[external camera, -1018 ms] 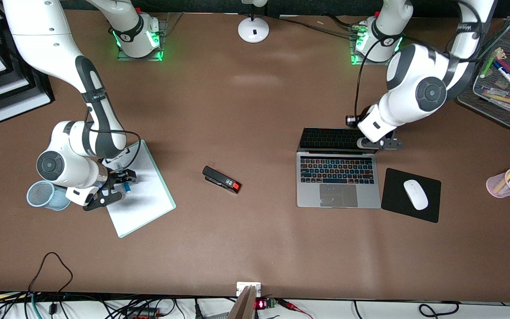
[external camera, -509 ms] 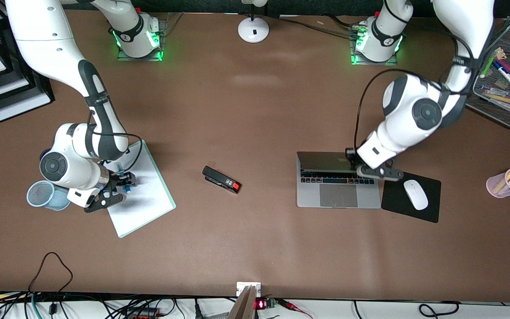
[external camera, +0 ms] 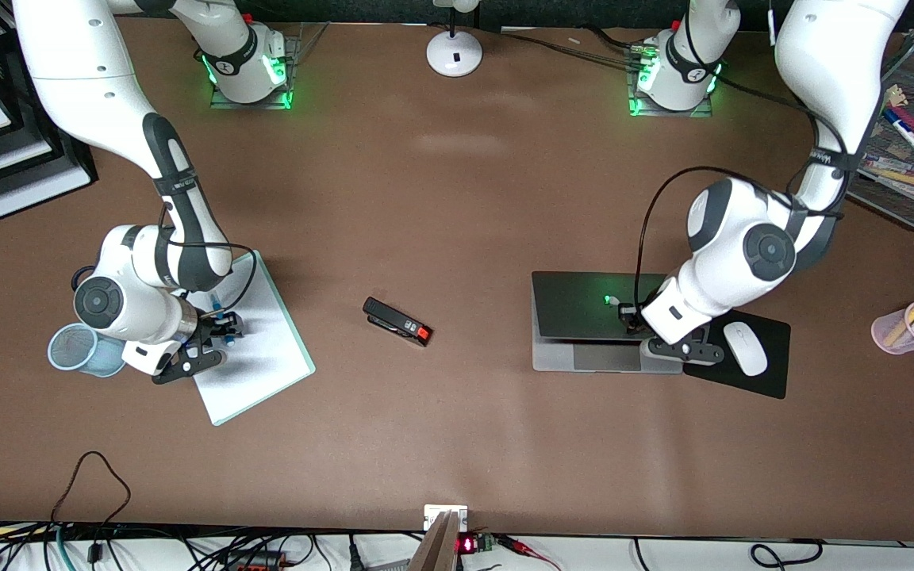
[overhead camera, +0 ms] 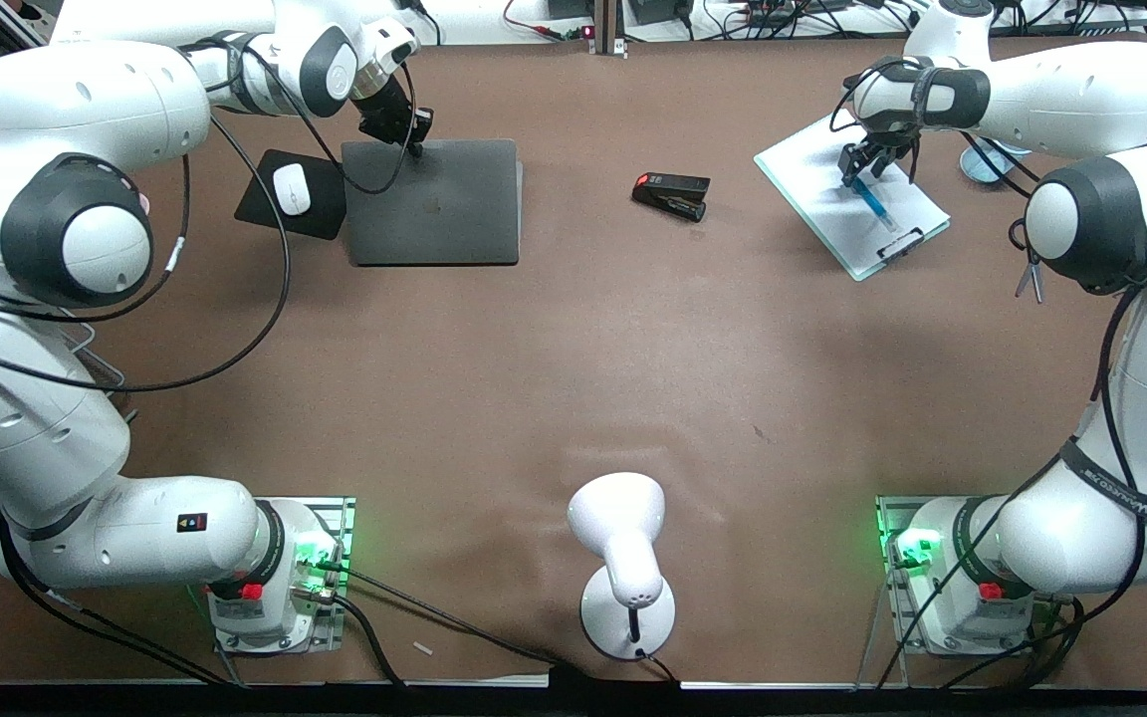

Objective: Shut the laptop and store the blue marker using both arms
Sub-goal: 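Push the laptop lid down shut with the left gripper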

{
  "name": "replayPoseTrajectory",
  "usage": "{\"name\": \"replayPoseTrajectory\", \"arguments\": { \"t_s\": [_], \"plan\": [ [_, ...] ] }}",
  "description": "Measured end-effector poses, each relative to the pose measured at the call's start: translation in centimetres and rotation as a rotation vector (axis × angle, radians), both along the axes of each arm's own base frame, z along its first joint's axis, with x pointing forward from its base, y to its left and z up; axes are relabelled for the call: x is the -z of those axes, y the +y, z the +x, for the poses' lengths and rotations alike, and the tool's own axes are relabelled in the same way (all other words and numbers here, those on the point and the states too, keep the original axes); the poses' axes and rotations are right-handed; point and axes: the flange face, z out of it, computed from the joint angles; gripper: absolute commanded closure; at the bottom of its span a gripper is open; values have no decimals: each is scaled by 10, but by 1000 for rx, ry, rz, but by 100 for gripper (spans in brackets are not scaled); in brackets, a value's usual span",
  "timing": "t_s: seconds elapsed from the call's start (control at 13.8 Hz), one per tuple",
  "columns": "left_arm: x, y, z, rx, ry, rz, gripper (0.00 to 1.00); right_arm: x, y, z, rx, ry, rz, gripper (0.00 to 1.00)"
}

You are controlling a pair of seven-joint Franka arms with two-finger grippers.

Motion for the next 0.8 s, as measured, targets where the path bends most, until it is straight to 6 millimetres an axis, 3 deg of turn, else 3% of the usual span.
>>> {"name": "replayPoseTrajectory", "arguments": {
  "t_s": [0.29, 0.8],
  "plan": [
    [30, 0, 9, -6, -20, -14, 100, 1, 1, 1, -1, 0, 0, 49],
    [66, -1, 6, -5, 24, -21, 99, 2, 1, 1, -2, 0, 0, 56]
  ]
}}
